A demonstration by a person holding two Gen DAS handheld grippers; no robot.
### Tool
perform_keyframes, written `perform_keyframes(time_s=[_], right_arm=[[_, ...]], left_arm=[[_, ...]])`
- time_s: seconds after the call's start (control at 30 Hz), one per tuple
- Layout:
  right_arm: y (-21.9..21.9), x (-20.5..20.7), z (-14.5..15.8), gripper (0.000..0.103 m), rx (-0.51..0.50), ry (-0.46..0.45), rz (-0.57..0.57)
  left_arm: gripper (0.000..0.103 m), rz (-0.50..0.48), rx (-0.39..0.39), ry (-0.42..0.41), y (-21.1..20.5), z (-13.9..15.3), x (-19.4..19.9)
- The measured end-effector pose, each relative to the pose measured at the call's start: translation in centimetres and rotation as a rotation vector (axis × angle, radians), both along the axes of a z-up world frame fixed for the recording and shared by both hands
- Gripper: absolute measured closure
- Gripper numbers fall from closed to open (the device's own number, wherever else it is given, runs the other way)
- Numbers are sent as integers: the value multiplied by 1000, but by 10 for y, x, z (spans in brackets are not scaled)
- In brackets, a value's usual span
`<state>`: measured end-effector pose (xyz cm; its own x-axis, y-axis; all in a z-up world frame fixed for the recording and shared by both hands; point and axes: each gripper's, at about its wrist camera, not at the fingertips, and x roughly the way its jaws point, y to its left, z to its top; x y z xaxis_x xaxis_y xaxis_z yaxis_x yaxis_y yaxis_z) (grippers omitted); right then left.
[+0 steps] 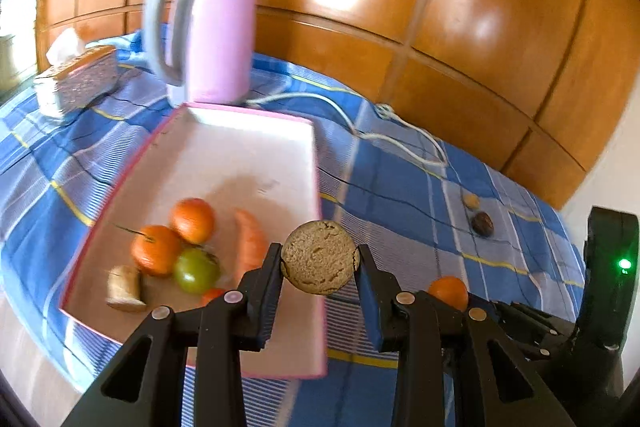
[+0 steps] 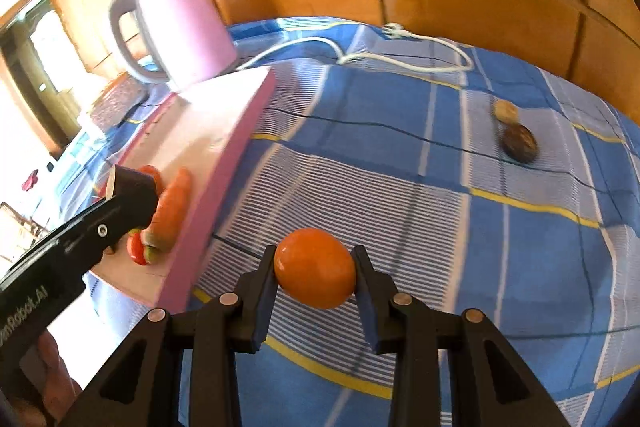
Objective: Organize fruits
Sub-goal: 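Carry the eggplant slice and small orange over the tray, then release the eggplant slice and small orange into the tray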
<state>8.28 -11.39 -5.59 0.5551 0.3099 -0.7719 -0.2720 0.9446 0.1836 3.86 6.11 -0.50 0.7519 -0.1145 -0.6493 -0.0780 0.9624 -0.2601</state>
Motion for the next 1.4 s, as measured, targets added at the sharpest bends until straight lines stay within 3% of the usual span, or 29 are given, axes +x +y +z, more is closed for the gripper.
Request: perform_keyframes(time_s=[0.3, 0.5, 0.93, 1.4], right_arm=[[48, 14, 21, 67, 12, -40, 113], [78, 33, 29, 67, 35, -43, 151], [118, 56, 23, 64, 26, -33, 215], [94, 27, 20, 61, 31, -30, 160]], left_arm=[[67, 150, -21, 0, 66, 2, 9], [67, 188, 4, 13, 89, -1, 22], [64, 246, 51, 26, 99, -3, 30], [64, 235, 55, 36, 86, -4, 16]])
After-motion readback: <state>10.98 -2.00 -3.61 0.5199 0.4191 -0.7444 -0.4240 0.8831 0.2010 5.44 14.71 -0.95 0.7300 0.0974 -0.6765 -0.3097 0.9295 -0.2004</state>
